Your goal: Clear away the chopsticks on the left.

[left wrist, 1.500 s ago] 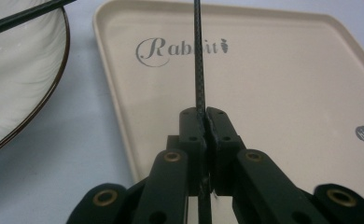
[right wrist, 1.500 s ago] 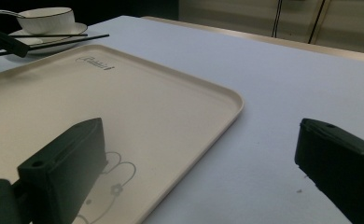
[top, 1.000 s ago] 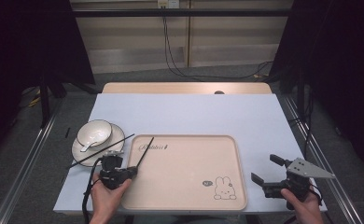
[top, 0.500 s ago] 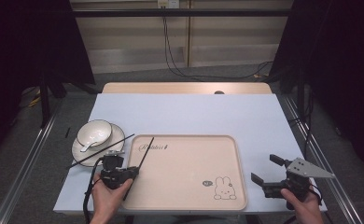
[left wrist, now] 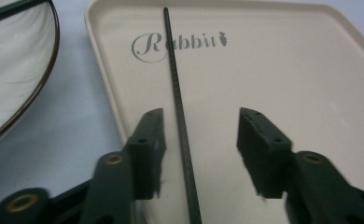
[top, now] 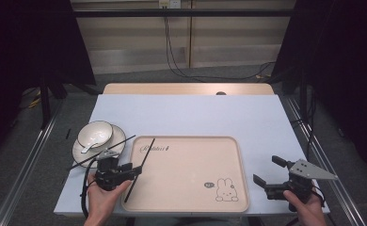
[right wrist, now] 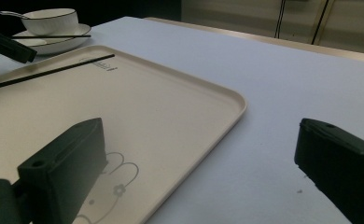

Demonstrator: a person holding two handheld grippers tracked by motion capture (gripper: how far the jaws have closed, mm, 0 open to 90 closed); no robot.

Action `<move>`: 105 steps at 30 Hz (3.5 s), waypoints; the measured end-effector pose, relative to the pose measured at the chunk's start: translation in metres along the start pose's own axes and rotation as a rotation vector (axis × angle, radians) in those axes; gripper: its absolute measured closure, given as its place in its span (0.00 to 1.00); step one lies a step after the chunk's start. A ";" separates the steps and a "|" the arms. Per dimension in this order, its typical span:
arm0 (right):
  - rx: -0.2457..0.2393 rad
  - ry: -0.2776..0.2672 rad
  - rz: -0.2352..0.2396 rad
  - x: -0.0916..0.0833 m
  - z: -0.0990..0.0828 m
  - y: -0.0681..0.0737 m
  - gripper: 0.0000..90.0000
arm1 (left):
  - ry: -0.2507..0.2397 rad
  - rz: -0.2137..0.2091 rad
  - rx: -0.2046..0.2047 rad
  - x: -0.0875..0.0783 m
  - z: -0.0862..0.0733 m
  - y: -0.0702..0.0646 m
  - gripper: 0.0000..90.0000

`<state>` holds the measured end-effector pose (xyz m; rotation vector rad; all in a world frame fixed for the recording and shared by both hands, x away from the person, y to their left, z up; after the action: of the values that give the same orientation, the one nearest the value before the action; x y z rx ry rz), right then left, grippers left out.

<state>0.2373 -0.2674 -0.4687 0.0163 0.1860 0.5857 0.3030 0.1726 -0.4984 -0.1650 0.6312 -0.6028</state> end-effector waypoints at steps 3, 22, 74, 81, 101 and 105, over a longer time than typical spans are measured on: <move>-0.007 -0.005 -0.002 -0.001 0.001 -0.001 0.02 | -0.042 -0.020 0.035 -0.005 0.004 -0.001 0.43; -0.006 -0.010 -0.003 -0.001 0.001 -0.001 0.02 | -0.215 -0.110 0.202 -0.045 0.014 0.013 0.06; -0.002 -0.004 -0.004 0.000 0.001 0.000 0.02 | -0.121 -0.056 0.298 -0.089 0.019 0.127 0.10; 0.000 -0.002 -0.003 0.000 0.000 0.000 0.02 | -0.059 -0.051 0.339 -0.078 0.023 0.136 0.24; 0.001 0.000 0.001 0.000 0.000 0.001 0.02 | 0.034 -0.045 0.372 -0.060 0.022 0.147 0.65; 0.004 0.002 0.001 0.000 0.000 0.001 0.02 | 0.039 -0.056 0.376 -0.056 0.023 0.145 0.72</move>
<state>0.2369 -0.2668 -0.4686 0.0196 0.1887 0.5867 0.3497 0.3225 -0.4981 0.1822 0.5416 -0.7692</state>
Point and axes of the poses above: each handheld gripper's, and its own axes: x roughly forward along the jaws, z roughly out of its top, y roughly to its left, the point moved 7 cm from there along x, roughly forward along the jaws, and after that the axes turned 11 degrees about -y, right-handed, at the moved point
